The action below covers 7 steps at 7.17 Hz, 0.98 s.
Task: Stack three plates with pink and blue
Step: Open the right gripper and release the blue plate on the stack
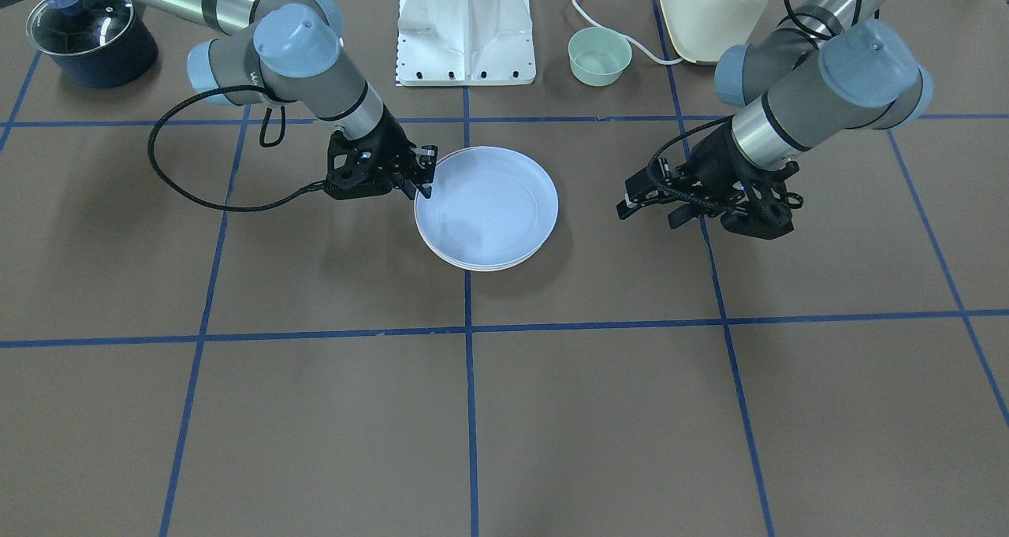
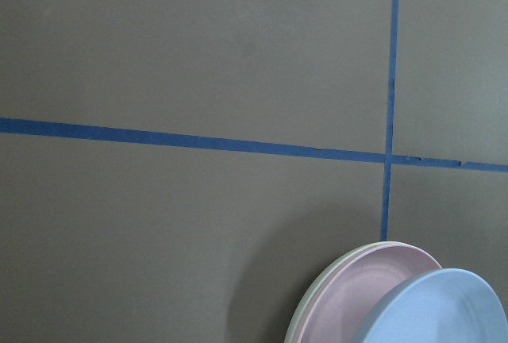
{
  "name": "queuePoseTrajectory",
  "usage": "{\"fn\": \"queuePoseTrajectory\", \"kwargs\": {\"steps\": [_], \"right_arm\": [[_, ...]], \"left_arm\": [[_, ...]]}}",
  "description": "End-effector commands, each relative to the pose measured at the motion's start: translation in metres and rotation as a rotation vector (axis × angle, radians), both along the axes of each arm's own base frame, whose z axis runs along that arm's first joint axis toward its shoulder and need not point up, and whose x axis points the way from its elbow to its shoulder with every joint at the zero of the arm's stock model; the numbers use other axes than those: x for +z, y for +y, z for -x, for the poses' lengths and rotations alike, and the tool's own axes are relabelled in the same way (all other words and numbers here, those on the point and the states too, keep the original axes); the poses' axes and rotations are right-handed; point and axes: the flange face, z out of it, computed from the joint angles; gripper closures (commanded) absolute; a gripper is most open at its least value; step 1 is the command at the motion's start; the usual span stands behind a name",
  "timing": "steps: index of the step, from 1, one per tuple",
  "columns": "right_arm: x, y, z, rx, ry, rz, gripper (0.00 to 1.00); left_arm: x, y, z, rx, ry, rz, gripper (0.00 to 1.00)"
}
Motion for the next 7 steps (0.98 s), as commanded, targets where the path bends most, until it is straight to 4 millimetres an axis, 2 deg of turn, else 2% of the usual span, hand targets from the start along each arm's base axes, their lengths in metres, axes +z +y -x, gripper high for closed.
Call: {"fn": "queuePoseTrajectory", "kwargs": {"steps": [1, 2, 3, 4, 5, 7], "right_arm": [[0.002, -0.011, -0.023, 0.019, -0.005, -0.006, 0.00], [0.022, -0.015, -0.051, 0.026, 0.007, 0.016, 0.00], [0.048, -0.038, -0.088, 0.050, 0.026, 0.055, 0.00], [0.077, -0.054, -0.118, 0.047, 0.062, 0.024, 0.00], [0.122, -0.066, -0.158, 0.031, 0.123, -0.028, 0.00], [0.203, -0.083, -0.261, 0.001, 0.199, -0.080, 0.00]], "left_arm": [[0.001, 0.000, 0.001, -0.003, -0.001, -0.001, 0.00], [0.016, 0.003, 0.008, 0.013, -0.017, -0.051, 0.00], [0.042, 0.004, 0.024, 0.028, -0.051, -0.126, 0.00], [0.076, 0.004, 0.066, 0.011, -0.088, -0.165, 0.00], [0.114, 0.010, 0.103, 0.014, -0.139, -0.232, 0.00], [0.172, 0.008, 0.174, 0.020, -0.236, -0.382, 0.00]]}}
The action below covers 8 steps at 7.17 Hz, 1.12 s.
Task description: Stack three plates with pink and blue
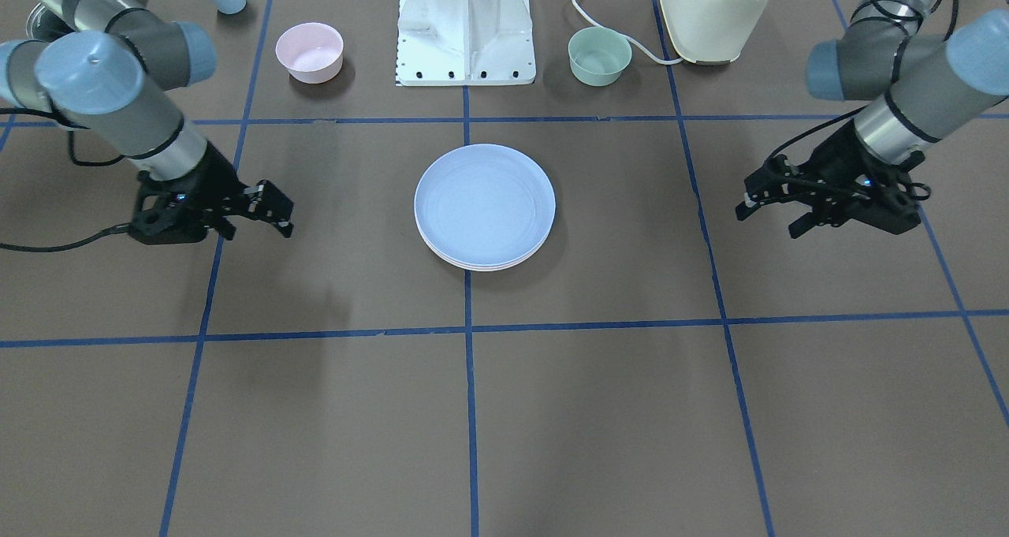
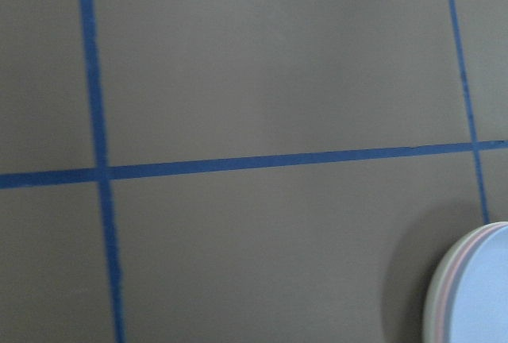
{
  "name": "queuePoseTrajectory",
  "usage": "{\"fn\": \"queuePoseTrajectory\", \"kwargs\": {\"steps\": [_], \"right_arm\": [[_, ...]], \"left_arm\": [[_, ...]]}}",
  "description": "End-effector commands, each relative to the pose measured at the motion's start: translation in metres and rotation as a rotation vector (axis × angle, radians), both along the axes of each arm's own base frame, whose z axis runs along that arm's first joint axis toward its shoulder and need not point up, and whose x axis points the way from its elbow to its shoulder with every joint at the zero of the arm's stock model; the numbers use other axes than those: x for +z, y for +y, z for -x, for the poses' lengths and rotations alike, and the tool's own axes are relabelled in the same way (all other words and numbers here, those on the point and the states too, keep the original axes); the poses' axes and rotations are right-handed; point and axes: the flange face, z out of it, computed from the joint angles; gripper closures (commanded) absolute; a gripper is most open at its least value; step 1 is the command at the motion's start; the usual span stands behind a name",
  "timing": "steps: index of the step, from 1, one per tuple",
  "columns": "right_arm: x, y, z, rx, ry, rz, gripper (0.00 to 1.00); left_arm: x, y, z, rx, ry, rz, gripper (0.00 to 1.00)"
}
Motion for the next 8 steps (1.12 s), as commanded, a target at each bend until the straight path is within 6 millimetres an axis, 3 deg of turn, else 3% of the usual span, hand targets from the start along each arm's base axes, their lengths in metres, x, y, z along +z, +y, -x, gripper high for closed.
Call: {"fn": "queuePoseTrajectory", "kwargs": {"steps": [1, 4, 5, 7, 8], "right_arm": [[0.080, -0.012, -0.121, -0.040, 0.063, -0.052, 0.00], [0.117, -0.030, -0.266, -0.085, 0.128, -0.073, 0.00], [0.136, -0.015, -0.300, -0.100, 0.147, -0.069, 0.00], [0.158, 0.010, -0.334, -0.082, 0.158, -0.060, 0.00], [0.164, 0.014, -0.336, -0.084, 0.153, -0.053, 0.00]], "left_arm": [[0.060, 0.001, 0.083, 0.007, -0.113, -0.165, 0.00], [0.128, -0.019, 0.200, 0.014, -0.284, -0.277, 0.00], [0.142, -0.019, 0.222, 0.005, -0.304, -0.278, 0.00], [0.152, -0.019, 0.227, 0.011, -0.312, -0.219, 0.00], [0.151, -0.018, 0.237, -0.003, -0.316, -0.225, 0.00]]}}
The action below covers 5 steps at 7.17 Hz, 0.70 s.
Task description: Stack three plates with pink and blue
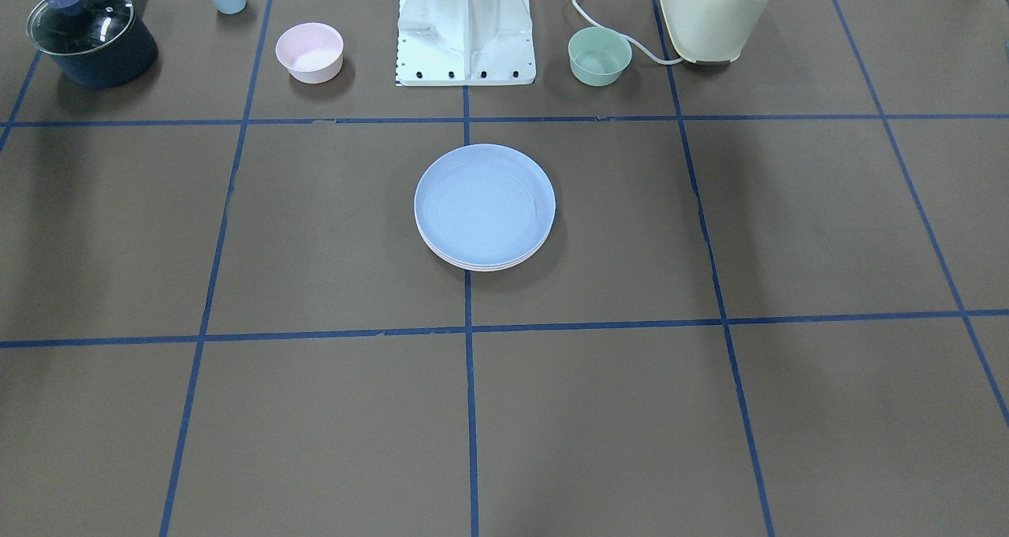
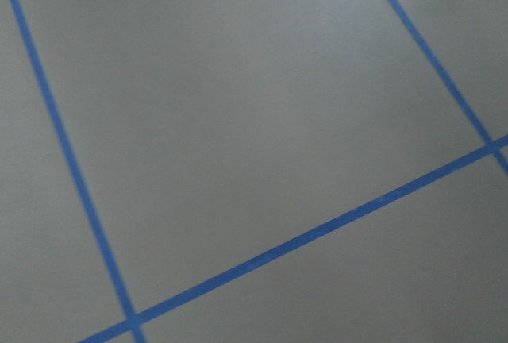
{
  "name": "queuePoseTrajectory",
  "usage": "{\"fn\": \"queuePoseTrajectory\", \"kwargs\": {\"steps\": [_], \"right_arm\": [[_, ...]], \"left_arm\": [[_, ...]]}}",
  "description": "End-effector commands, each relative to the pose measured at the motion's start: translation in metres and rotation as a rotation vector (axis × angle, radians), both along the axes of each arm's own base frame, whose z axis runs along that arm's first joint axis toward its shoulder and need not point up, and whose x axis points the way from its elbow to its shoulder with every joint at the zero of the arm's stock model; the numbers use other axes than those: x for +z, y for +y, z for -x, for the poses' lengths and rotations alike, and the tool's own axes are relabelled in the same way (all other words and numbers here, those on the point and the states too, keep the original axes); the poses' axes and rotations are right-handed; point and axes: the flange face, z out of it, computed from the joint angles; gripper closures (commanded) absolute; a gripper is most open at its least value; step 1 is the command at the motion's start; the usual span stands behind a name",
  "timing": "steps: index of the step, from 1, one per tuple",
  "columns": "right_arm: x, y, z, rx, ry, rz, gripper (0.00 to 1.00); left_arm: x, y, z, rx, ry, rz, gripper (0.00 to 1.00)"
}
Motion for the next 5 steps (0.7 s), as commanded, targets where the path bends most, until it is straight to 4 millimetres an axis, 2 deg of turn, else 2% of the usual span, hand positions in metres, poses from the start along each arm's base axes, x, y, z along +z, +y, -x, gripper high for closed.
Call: {"fn": "queuePoseTrajectory", "kwargs": {"steps": [1, 3, 4, 5], "right_arm": [[0.012, 0.012, -0.011, -0.005, 0.003, 0.002, 0.00], [0.019, 0.015, -0.011, -0.005, 0.007, 0.016, 0.00], [0.023, 0.016, -0.012, -0.005, 0.005, 0.022, 0.00], [0.019, 0.015, -0.013, -0.001, 0.010, 0.016, 0.00]], "left_arm": [[0.005, 0.003, 0.011, -0.010, -0.005, 0.016, 0.00], [0.012, 0.004, 0.010, -0.012, -0.004, 0.031, 0.00], [0.008, 0.007, 0.012, -0.013, -0.002, 0.023, 0.00], [0.021, 0.014, 0.012, -0.016, -0.004, 0.051, 0.00]]}}
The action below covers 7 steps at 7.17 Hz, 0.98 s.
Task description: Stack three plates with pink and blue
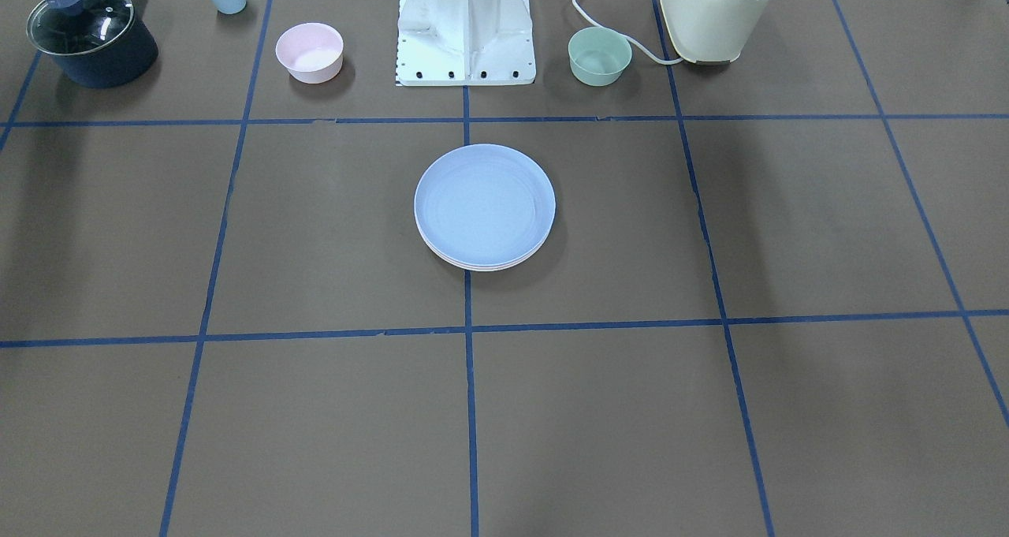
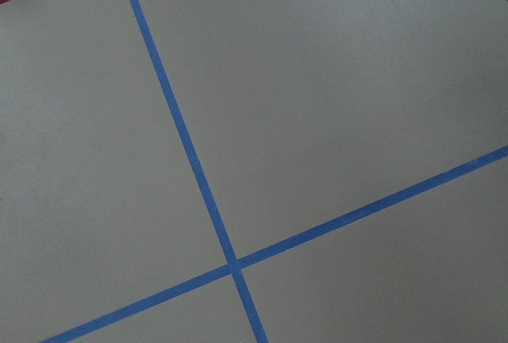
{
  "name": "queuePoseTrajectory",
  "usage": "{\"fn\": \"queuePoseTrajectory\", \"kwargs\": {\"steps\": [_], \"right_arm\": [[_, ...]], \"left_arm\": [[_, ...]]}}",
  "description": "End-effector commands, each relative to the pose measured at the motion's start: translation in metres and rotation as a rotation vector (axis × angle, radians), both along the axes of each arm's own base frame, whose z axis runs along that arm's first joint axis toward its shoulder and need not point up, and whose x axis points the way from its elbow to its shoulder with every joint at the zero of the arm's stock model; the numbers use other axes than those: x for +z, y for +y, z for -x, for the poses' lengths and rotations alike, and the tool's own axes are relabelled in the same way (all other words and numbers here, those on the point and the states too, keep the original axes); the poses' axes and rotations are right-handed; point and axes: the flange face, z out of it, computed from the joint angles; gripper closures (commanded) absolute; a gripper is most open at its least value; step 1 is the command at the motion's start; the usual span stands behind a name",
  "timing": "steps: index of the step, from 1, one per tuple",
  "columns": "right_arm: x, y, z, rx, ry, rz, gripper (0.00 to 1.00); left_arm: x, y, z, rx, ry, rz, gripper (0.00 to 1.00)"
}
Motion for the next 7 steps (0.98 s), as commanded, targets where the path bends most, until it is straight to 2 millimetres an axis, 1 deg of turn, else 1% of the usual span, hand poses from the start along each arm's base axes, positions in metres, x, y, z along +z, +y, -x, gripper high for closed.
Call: {"fn": "queuePoseTrajectory", "kwargs": {"steps": [1, 2, 3, 4, 5, 6, 7], "right_arm": [[0.005, -0.003, -0.001, 0.002, 0.012, 0.005, 0.00], [0.004, -0.003, -0.001, 0.003, 0.012, 0.003, 0.00], [0.004, -0.003, -0.001, 0.003, 0.012, 0.003, 0.00], [0.007, -0.003, -0.001, 0.003, 0.014, 0.009, 0.00], [0.004, -0.005, -0.002, 0.004, 0.018, 0.000, 0.00], [0.004, -0.005, -0.002, 0.005, 0.021, -0.003, 0.00], [0.002, -0.006, -0.002, 0.005, 0.024, -0.005, 0.00]], "left_arm": [[0.005, 0.017, 0.003, 0.001, 0.009, 0.011, 0.00], [0.006, 0.018, 0.002, -0.002, 0.009, 0.017, 0.00], [0.003, 0.014, 0.001, -0.004, 0.004, 0.009, 0.00], [0.004, 0.013, 0.001, -0.004, 0.005, 0.004, 0.00], [0.010, 0.019, 0.002, -0.005, 0.001, 0.016, 0.00], [0.020, 0.029, 0.003, -0.004, -0.001, 0.035, 0.00], [0.022, 0.028, 0.002, -0.005, 0.001, 0.039, 0.00]]}}
